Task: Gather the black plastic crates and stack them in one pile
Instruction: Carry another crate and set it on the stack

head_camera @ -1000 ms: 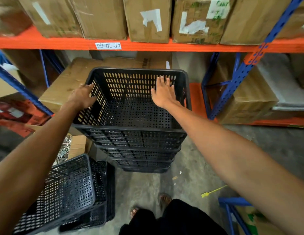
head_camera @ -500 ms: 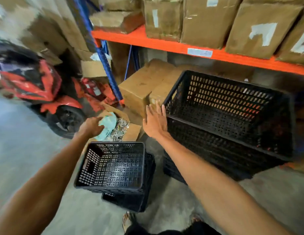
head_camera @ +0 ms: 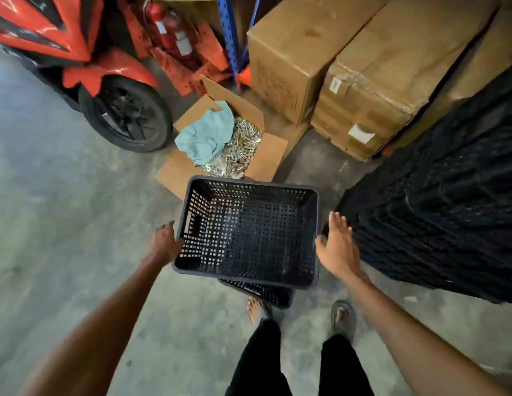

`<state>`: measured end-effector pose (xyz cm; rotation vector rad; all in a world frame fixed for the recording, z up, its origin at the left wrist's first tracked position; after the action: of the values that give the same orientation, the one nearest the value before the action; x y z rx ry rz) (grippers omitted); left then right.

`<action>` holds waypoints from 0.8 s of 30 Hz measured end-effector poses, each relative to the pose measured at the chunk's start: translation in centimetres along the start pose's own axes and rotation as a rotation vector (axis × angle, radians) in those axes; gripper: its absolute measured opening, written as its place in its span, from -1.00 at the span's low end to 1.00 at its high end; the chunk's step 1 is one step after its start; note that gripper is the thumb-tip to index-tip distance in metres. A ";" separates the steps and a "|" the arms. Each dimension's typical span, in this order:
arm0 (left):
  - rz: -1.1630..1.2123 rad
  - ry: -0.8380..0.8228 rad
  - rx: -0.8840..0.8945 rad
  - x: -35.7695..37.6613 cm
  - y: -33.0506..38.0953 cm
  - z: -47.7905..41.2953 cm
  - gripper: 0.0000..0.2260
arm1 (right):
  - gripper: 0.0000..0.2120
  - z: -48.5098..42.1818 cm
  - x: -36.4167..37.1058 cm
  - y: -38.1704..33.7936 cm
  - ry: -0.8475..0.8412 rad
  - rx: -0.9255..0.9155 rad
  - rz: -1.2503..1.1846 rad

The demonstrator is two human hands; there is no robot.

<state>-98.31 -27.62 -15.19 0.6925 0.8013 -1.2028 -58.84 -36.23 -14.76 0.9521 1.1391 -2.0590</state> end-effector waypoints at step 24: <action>0.179 0.075 0.000 1.7 -3.3 -13.1 -0.72 | -0.62 -9.7 4.0 1.9 0.086 0.448 -0.204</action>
<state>-103.39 -18.51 -23.92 0.7964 0.7837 -1.0200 -56.74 -29.23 -22.53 1.1809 0.8587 -2.5254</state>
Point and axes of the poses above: each hand's wrist, its own z-axis away from the middle knuckle, its own x-axis out of the palm, y = z × x, the point moved 2 cm from there along -z, towards the middle knuckle, and after that the axes turned 10 degrees about -z, right-handed, at the moved point
